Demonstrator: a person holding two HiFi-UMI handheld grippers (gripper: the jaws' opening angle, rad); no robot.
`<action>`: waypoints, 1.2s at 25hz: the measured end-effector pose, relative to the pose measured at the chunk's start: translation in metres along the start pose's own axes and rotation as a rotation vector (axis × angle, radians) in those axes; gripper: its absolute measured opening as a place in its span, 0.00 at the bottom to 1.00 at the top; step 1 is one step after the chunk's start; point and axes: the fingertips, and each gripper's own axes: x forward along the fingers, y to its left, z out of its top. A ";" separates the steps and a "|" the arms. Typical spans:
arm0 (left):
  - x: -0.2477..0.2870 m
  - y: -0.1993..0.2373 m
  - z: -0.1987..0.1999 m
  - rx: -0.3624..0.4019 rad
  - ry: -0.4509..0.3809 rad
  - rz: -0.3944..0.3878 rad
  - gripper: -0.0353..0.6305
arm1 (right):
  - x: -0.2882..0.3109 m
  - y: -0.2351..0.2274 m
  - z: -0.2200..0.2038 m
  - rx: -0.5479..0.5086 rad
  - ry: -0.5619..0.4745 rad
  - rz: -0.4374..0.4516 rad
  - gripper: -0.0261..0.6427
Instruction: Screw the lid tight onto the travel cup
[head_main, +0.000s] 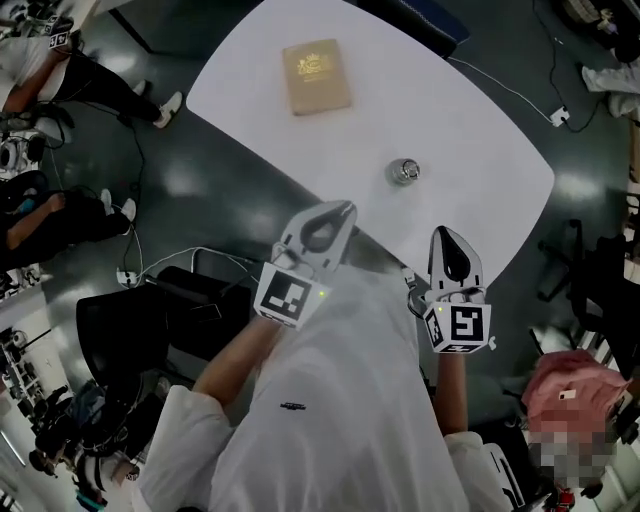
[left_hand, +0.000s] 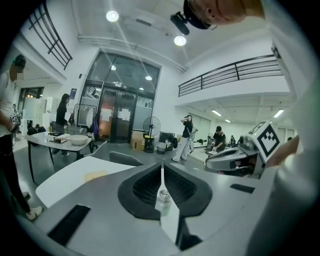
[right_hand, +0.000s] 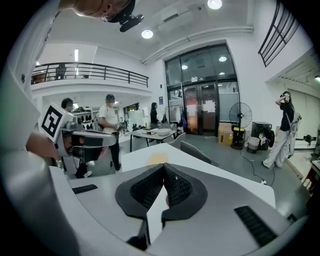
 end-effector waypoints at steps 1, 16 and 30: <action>0.004 0.001 -0.006 0.006 0.011 0.000 0.06 | 0.005 -0.003 -0.002 -0.007 0.007 0.010 0.04; 0.098 0.009 -0.088 0.070 0.102 -0.052 0.06 | 0.087 -0.041 -0.036 -0.073 0.102 0.165 0.04; 0.156 0.015 -0.187 0.146 0.215 -0.194 0.52 | 0.148 -0.046 -0.068 -0.180 0.189 0.278 0.04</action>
